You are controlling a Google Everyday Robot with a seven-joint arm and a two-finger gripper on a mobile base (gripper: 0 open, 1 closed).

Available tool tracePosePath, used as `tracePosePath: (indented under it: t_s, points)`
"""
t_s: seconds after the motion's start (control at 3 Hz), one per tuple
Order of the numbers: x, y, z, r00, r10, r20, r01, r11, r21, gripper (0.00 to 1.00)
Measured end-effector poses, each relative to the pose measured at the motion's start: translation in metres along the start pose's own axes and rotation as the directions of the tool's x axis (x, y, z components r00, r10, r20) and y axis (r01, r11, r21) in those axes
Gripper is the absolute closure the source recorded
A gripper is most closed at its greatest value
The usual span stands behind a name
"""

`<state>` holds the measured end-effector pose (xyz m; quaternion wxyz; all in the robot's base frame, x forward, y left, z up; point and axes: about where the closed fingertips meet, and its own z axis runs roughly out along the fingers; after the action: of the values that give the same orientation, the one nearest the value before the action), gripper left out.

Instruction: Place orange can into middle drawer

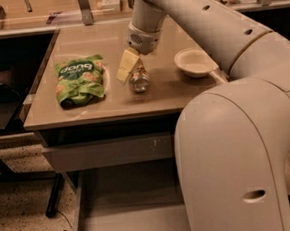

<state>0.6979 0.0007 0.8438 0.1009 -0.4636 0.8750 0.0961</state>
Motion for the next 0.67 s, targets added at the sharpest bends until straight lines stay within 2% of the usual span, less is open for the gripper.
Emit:
tracePosePath:
  t_s: [0.67]
  points:
    - [-0.010, 0.008, 0.023, 0.999, -0.006, -0.031, 0.004, 0.9991, -0.042, 0.00]
